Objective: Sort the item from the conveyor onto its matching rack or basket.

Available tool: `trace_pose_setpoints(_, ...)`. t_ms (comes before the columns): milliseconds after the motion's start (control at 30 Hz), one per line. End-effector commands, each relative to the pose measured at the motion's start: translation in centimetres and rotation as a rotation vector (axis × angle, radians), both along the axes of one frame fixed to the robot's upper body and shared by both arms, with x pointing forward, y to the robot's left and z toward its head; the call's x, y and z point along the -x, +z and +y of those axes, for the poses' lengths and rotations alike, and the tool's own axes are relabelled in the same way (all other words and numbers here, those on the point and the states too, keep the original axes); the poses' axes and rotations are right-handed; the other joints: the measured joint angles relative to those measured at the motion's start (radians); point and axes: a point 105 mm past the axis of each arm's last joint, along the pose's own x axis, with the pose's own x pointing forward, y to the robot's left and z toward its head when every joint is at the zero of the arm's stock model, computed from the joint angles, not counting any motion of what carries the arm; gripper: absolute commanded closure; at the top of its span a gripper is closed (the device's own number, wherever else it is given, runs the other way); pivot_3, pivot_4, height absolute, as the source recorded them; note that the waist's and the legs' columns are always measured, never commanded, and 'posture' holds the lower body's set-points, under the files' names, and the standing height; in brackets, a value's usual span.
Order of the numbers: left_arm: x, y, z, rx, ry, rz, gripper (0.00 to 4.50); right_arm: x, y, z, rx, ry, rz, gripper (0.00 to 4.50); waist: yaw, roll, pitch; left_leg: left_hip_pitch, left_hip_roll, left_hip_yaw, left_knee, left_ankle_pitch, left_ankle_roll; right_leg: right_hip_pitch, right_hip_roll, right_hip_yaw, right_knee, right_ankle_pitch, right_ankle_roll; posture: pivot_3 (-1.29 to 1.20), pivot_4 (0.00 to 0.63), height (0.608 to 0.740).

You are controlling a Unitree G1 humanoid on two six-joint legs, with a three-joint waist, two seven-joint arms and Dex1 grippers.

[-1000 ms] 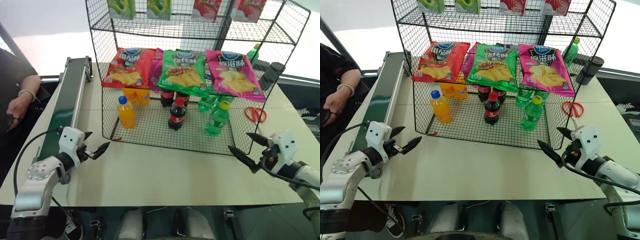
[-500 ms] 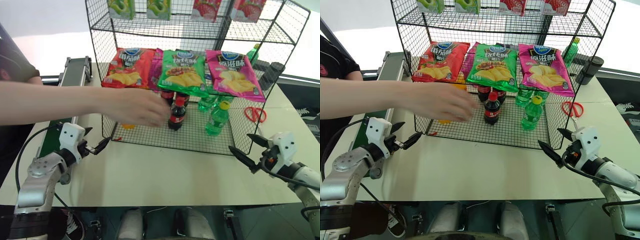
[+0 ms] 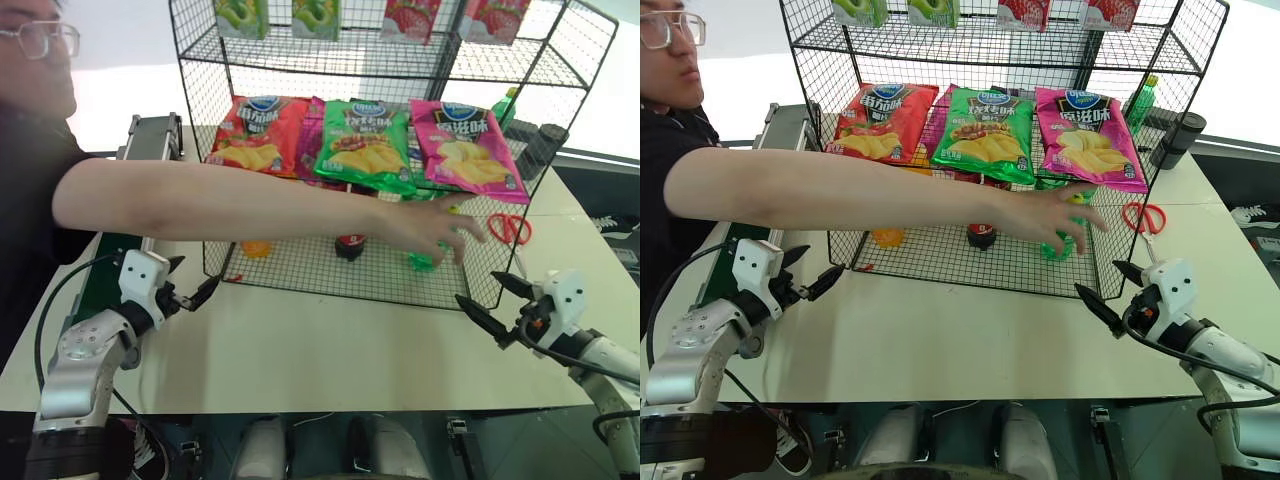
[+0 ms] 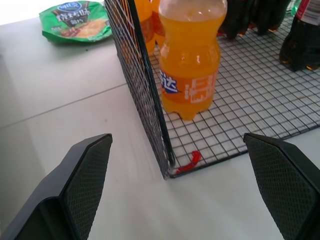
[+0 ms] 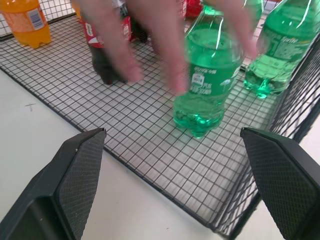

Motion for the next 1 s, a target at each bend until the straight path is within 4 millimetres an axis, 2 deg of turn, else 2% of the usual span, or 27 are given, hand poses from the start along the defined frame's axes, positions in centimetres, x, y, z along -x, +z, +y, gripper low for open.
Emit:
trace_pose_setpoints(33, -0.2, 1.2, -0.4, -0.008, -0.011, -0.055, 0.00, -0.1, 0.8, -0.3, 0.015, 0.005, -0.047, 0.02, 0.000, 0.000, 0.000, 0.000, 0.000, 0.000, 0.000, 0.000, 0.000, 0.000, 0.000, 0.000, 0.000, 0.000, 0.000, 0.00, 0.150, 0.734)
trace_pose_setpoints(433, -1.1, 1.2, -1.1, -0.010, -0.019, -0.065, 0.00, 0.3, -0.9, -0.8, 0.007, 0.008, -0.044, 0.02, 0.001, 0.000, 0.000, 0.001, 0.000, 0.000, 0.000, 0.000, 0.000, 0.001, 0.000, 0.000, 0.000, 0.000, 0.000, 0.00, 0.150, 0.734)
trace_pose_setpoints(833, -0.8, 0.8, -1.2, -0.008, -0.022, -0.056, 0.00, 0.0, -0.4, -0.3, 0.007, 0.011, -0.064, 0.02, 0.001, 0.000, 0.000, 0.001, 0.000, 0.001, 0.000, 0.000, 0.000, 0.001, 0.000, 0.000, 0.000, 0.000, 0.000, 0.00, 0.150, 0.734)
trace_pose_setpoints(1000, -0.1, 0.4, -0.8, -0.008, -0.006, -0.048, 0.00, 0.0, -0.3, 0.4, 0.006, 0.037, -0.056, 0.02, 0.000, 0.000, 0.000, 0.001, 0.000, 0.001, 0.000, 0.000, 0.000, 0.001, 0.000, 0.001, 0.000, 0.000, 0.000, 0.00, 0.150, 0.734)
